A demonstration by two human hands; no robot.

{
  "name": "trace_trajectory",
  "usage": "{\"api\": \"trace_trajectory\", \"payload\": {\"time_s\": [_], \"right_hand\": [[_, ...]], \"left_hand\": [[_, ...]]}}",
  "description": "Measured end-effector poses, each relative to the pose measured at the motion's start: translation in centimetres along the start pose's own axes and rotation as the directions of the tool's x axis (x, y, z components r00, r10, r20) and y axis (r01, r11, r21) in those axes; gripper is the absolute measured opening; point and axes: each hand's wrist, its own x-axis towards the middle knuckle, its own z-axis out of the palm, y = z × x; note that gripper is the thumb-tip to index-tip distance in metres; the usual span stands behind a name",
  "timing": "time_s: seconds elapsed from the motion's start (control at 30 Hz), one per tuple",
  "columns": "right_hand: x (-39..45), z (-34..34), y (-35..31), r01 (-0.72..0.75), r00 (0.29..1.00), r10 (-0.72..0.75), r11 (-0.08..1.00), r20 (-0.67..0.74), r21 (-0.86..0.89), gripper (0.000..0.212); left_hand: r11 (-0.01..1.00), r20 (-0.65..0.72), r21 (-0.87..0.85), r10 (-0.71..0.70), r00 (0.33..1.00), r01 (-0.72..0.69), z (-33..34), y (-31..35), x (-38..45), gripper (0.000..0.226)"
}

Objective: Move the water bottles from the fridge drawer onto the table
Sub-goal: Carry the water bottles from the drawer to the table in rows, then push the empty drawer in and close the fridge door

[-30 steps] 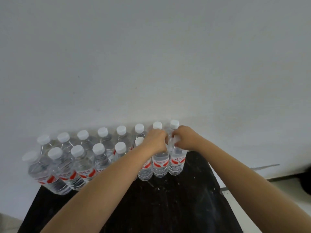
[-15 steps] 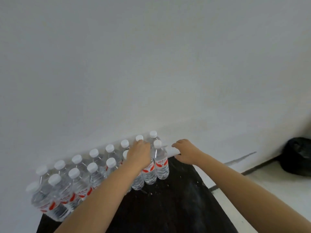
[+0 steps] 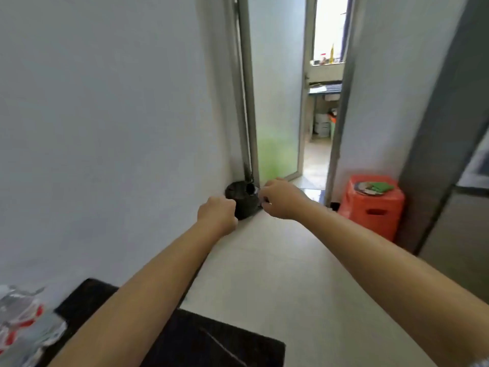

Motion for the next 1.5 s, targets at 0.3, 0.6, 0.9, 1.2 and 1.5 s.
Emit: {"api": "trace_trajectory", "payload": {"time_s": [0.3,0.6,0.9,1.2,1.5], "right_hand": [[-21.9,-7.8,28.0,-0.529,0.845,0.531,0.847,-0.060,0.047,0.027],[-36.8,-11.2,48.9,-0.780,0.622,0.783,0.621,-0.024,0.074,0.031],[-37.7,-5.7,65.7,-0.732,0.165,0.982,0.059,0.093,0.679,0.050],[-31.4,0.1,77.5,-0.022,-0.140,0.878,-0.465,0.458,0.885,0.041],[-26.0,0.7,84.9,-0.197,-0.069,0.890,-0.455,0.451,0.868,0.042]], "left_hand": [[0.860,-0.096,-0.002,0.508,0.856,-0.510,-4.0,34.9,5.1,0.031],[0.743,-0.089,-0.049,0.662,0.744,-0.667,-4.3,61.7,8.4,0.025],[0.718,-0.015,-0.214,0.675,0.738,-0.662,0.4,76.1,17.9,0.034],[0.625,0.109,-0.299,0.773,0.625,-0.722,5.7,83.2,28.4,0.041],[0.674,-0.028,-0.327,0.694,0.720,-0.662,6.1,85.2,35.3,0.034]]}}
